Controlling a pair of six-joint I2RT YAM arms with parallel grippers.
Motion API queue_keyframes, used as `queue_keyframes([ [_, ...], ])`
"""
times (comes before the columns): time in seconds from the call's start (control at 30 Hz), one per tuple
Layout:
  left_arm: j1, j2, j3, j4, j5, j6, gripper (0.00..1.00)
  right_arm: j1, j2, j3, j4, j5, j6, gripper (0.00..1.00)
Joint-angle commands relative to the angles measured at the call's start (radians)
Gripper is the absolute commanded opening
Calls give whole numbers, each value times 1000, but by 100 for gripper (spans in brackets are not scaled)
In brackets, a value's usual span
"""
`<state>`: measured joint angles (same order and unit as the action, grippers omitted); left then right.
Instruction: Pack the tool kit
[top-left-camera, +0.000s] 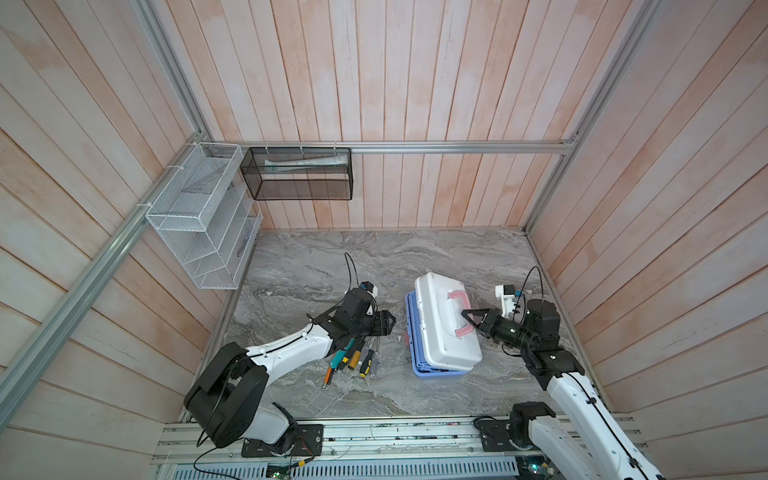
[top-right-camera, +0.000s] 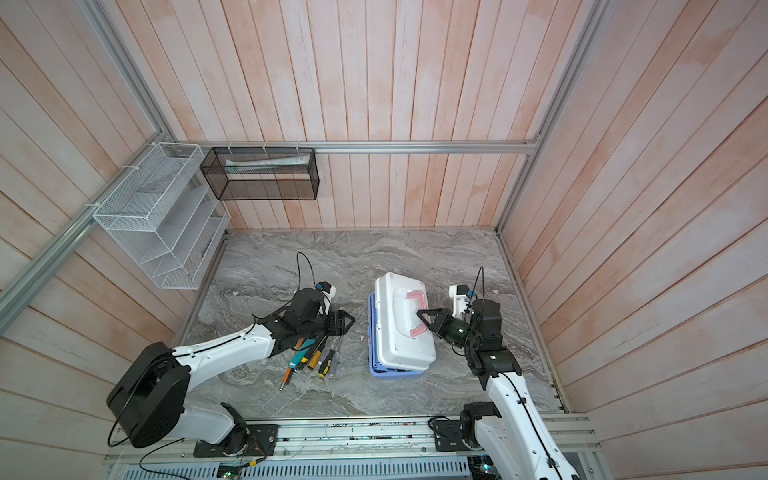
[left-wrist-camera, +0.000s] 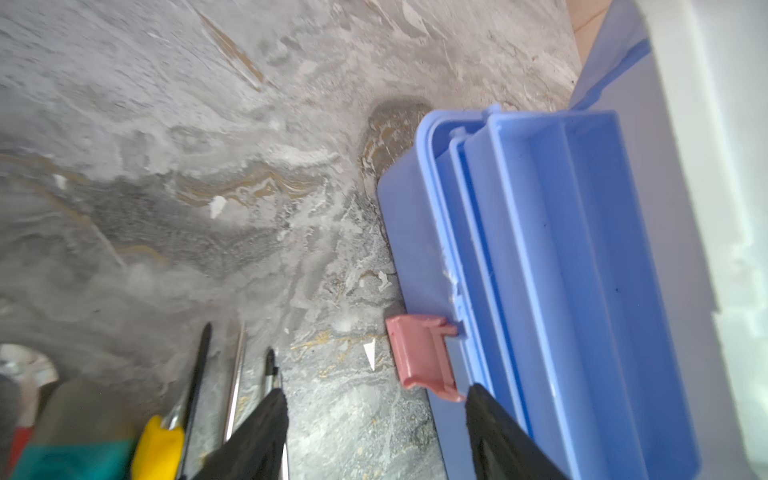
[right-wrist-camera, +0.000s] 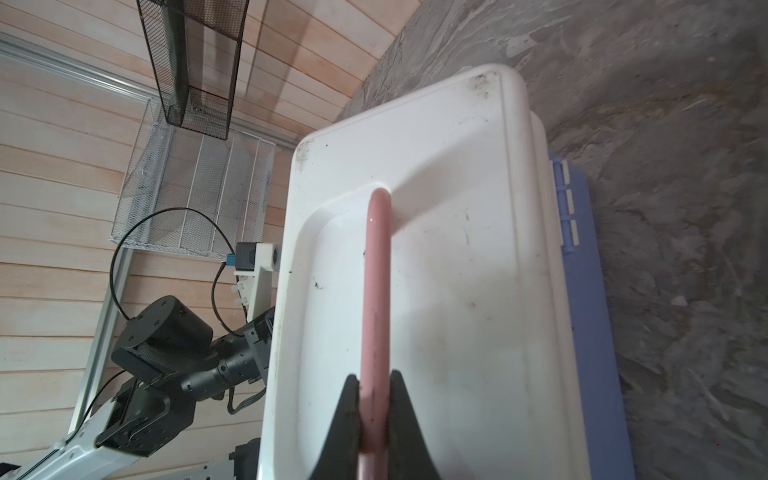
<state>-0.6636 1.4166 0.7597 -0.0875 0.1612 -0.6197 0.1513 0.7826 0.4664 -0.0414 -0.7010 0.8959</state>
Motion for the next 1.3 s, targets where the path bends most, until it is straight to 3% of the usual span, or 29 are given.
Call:
queue_keyframes([
  [0.0, 12, -43, -38, -55, -45, 18, 70, 77, 30, -6, 244, 21, 104, 0],
  [0.53, -4, 9, -95, 95, 94, -60, 70, 100, 88, 27, 277, 22, 118, 0],
  [1.27, -44, 117, -59, 107, 82, -51, 70, 100, 80, 7, 287, 18, 123, 0],
])
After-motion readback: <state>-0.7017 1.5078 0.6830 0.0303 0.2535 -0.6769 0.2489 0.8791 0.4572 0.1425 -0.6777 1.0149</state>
